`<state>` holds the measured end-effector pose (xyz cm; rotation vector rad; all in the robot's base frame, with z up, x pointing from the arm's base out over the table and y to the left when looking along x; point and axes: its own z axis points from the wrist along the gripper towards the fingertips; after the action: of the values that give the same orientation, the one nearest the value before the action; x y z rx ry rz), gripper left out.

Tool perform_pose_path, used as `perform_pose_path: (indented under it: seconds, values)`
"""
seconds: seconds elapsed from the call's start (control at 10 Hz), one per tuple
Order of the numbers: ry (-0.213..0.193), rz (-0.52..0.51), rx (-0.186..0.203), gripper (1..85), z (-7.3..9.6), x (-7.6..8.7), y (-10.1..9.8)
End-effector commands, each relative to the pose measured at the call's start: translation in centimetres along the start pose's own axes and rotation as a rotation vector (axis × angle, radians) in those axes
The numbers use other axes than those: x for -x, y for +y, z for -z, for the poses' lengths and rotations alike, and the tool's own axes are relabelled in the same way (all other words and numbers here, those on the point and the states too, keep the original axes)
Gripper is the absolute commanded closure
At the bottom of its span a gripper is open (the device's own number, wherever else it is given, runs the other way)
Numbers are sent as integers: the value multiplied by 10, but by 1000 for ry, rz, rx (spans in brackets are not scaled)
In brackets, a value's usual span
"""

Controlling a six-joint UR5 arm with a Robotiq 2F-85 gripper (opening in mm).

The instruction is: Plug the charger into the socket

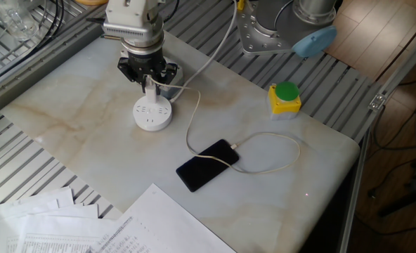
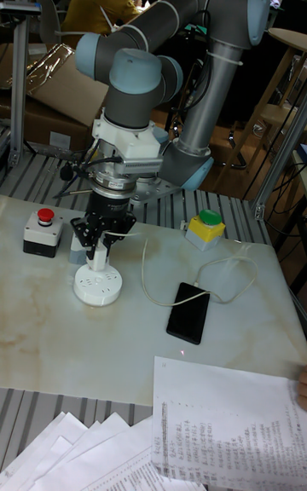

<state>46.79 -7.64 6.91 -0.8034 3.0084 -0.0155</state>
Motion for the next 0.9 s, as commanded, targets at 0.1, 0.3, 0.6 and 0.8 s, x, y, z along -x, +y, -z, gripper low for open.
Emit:
perform_pose_path:
  seconds: [0.1, 0.3, 0.6, 0.8]
  values:
    - [-12, -13, -3, 847, -2, 6, 1]
    - [-16, -4, -8, 847, -2, 7, -1]
    - [-2, 9, -15, 847, 6, 1, -3]
    - [-22, 3, -1, 847, -3, 5, -2]
